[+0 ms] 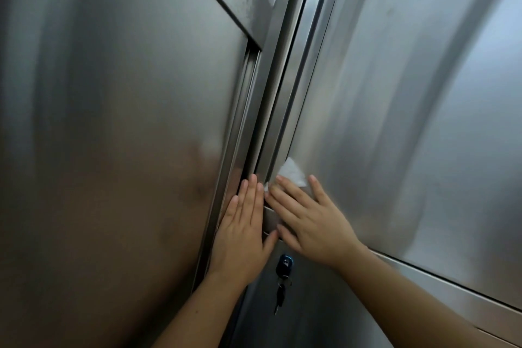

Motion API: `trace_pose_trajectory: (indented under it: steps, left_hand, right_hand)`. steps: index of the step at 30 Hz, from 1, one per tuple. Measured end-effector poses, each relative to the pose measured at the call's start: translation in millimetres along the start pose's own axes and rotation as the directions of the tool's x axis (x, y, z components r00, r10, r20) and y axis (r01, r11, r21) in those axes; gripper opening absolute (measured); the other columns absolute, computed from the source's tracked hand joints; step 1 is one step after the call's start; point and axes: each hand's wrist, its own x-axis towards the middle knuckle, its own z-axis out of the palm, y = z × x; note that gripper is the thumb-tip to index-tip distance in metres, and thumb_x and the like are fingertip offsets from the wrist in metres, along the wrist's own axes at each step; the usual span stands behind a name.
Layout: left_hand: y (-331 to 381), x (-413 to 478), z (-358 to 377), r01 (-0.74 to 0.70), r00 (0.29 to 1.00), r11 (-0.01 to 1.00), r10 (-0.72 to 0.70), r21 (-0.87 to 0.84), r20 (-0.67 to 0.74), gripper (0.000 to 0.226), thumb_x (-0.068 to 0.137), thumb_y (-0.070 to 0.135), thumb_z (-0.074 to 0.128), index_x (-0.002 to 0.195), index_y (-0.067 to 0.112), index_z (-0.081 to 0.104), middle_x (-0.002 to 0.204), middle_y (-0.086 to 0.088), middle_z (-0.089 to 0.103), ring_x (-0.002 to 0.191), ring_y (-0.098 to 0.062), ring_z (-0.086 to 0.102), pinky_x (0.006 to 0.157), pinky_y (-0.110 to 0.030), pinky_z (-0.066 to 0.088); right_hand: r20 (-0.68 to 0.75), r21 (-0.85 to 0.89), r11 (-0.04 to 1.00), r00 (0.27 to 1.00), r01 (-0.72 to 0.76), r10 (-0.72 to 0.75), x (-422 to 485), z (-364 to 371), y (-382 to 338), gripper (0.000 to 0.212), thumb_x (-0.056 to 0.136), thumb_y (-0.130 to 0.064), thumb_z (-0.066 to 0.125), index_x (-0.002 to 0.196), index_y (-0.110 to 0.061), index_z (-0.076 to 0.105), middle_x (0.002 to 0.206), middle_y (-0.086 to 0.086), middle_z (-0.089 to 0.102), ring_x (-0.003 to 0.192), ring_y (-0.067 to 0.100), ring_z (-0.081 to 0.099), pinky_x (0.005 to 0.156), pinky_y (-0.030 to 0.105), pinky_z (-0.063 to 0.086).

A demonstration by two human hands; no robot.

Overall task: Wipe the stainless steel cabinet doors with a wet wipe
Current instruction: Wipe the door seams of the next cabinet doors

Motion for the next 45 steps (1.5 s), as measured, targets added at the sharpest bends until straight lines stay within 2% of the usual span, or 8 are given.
trace_pose_trajectory:
  steps: [6,10,17,21,27,33,38,45]
  left_hand:
    - [-1,0,-1,0.009,1.000,0.999,-0.008,-0.031,0.021,0.076,0.094,0.054,0.006,0.140,-0.001,0.031,0.148,-0.020,0.027,0.136,-0.030,0.029,0.111,-0.035,0.006]
    - [-1,0,4,-0.002,1.000,0.999,0.002,-0.046,-0.006,0.074,0.089,0.051,0.026,0.140,-0.003,0.031,0.148,-0.020,0.027,0.136,-0.031,0.029,0.112,-0.033,0.006]
    - [-2,-2,4,-0.011,1.000,0.999,0.010,-0.047,-0.017,0.074,0.091,0.052,0.022,0.140,-0.004,0.031,0.149,-0.020,0.026,0.136,-0.031,0.028,0.111,-0.034,0.007]
    - [-3,-2,2,-0.004,1.000,0.998,0.005,-0.064,0.015,0.077,0.095,0.053,0.002,0.140,-0.003,0.031,0.149,-0.020,0.026,0.136,-0.030,0.028,0.111,-0.036,0.011]
    - [-4,-2,3,-0.019,1.000,0.998,0.018,-0.059,-0.006,0.075,0.094,0.054,0.014,0.139,-0.003,0.032,0.148,-0.020,0.028,0.136,-0.030,0.030,0.111,-0.036,0.011]
    - [-3,-2,7,-0.025,0.999,0.999,0.024,-0.046,-0.025,0.073,0.089,0.050,0.026,0.138,-0.003,0.035,0.147,-0.020,0.030,0.135,-0.030,0.032,0.110,-0.036,0.014]
    - [-3,-3,4,-0.012,1.000,0.999,0.011,-0.046,-0.011,0.075,0.096,0.051,0.002,0.140,-0.002,0.032,0.148,-0.020,0.027,0.138,-0.028,0.024,0.111,-0.035,0.011]
    - [-5,-3,8,-0.012,1.000,0.998,0.013,-0.062,0.005,0.075,0.096,0.051,0.003,0.139,-0.002,0.034,0.148,-0.019,0.028,0.136,-0.029,0.031,0.109,-0.034,0.015]
  right_hand:
    - [0.034,-0.069,0.972,0.974,0.226,-0.224,7,-11,27,0.053,0.089,-0.041,0.031,0.132,-0.020,0.053,0.133,-0.001,0.055,0.131,0.018,0.042,0.108,0.050,0.012]
    - [0.013,-0.152,0.979,0.990,0.140,-0.139,32,-24,72,0.053,0.089,-0.038,0.033,0.135,-0.018,0.049,0.134,0.002,0.054,0.132,0.021,0.041,0.107,0.053,0.011]
    - [0.010,-0.075,0.997,1.000,0.002,-0.001,29,-22,51,0.056,0.089,-0.040,0.030,0.134,-0.013,0.050,0.136,0.007,0.052,0.135,0.025,0.035,0.108,0.056,0.010]
    - [0.052,-0.064,0.993,0.994,0.101,-0.098,14,-12,25,0.053,0.089,-0.040,0.031,0.131,-0.016,0.053,0.134,0.006,0.054,0.134,0.025,0.037,0.109,0.054,0.012]
    - [0.058,-0.080,0.963,0.966,0.256,-0.252,17,-15,35,0.051,0.087,-0.038,0.033,0.129,-0.020,0.055,0.127,0.000,0.059,0.130,0.021,0.043,0.111,0.053,0.014]
    - [0.022,-0.173,0.976,0.991,0.131,-0.129,44,-27,82,0.053,0.089,-0.038,0.032,0.131,-0.014,0.054,0.125,0.005,0.060,0.130,0.024,0.044,0.107,0.054,0.015]
    - [-0.017,-0.088,0.994,0.997,0.072,-0.074,33,-22,59,0.056,0.089,-0.040,0.030,0.131,-0.012,0.053,0.131,0.009,0.056,0.133,0.028,0.039,0.109,0.057,0.017]
    - [0.054,-0.065,0.982,0.983,0.177,-0.174,14,-10,28,0.054,0.087,-0.044,0.034,0.129,-0.019,0.055,0.132,0.003,0.056,0.133,0.024,0.039,0.107,0.058,0.019]
